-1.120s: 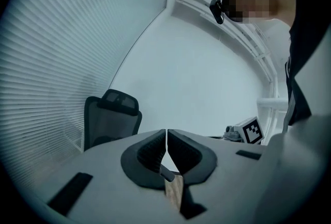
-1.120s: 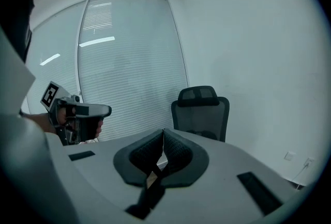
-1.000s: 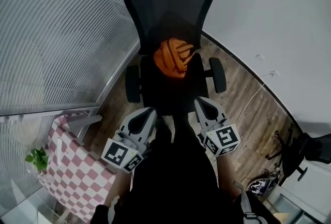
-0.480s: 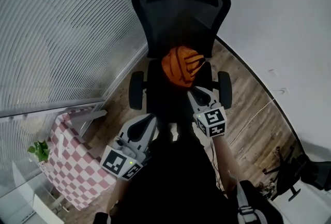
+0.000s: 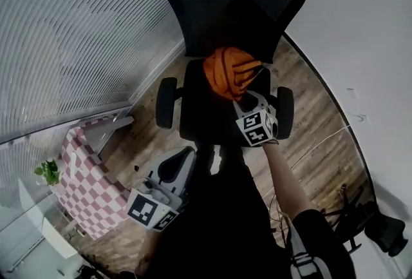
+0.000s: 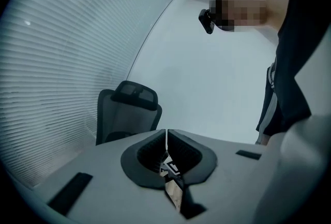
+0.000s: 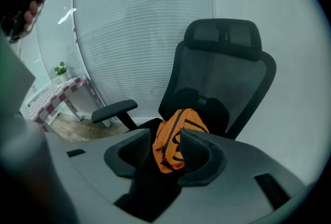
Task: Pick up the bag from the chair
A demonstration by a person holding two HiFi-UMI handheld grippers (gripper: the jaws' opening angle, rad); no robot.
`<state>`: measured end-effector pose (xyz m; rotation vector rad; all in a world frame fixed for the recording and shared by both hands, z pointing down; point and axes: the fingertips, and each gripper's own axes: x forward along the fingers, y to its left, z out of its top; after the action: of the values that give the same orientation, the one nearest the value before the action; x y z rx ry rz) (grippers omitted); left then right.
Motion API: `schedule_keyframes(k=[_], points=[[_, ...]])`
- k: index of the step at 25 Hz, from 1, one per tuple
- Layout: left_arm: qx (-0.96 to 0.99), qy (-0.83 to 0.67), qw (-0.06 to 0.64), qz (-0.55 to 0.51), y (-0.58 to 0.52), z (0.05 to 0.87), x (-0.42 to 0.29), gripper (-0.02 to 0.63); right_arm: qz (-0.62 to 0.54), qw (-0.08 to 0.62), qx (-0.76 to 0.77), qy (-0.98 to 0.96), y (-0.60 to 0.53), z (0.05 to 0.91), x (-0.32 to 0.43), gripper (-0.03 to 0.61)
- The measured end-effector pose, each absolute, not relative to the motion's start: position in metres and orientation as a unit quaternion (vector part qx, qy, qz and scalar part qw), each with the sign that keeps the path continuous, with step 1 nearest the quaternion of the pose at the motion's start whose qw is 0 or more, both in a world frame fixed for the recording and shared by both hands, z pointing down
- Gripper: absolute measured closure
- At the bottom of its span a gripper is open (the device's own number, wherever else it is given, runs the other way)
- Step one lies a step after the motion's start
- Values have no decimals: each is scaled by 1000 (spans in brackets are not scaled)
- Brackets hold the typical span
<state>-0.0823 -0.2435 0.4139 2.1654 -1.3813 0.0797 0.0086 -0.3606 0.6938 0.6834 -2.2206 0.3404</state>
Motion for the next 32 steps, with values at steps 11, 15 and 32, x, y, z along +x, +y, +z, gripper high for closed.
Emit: schedule_keyframes(k=[11,15,32], points=[[768,-551,323,47,-257,443,-72,580,27,473,171,-864,-389,777,-3,393],[758,-559,333,50,-259,449,-73,580,30,487,151,-859,-394,798,-12,393],[749,-571,334,42,-253,450,-78,580,55,502,149,-850,-386,800,-11,543]])
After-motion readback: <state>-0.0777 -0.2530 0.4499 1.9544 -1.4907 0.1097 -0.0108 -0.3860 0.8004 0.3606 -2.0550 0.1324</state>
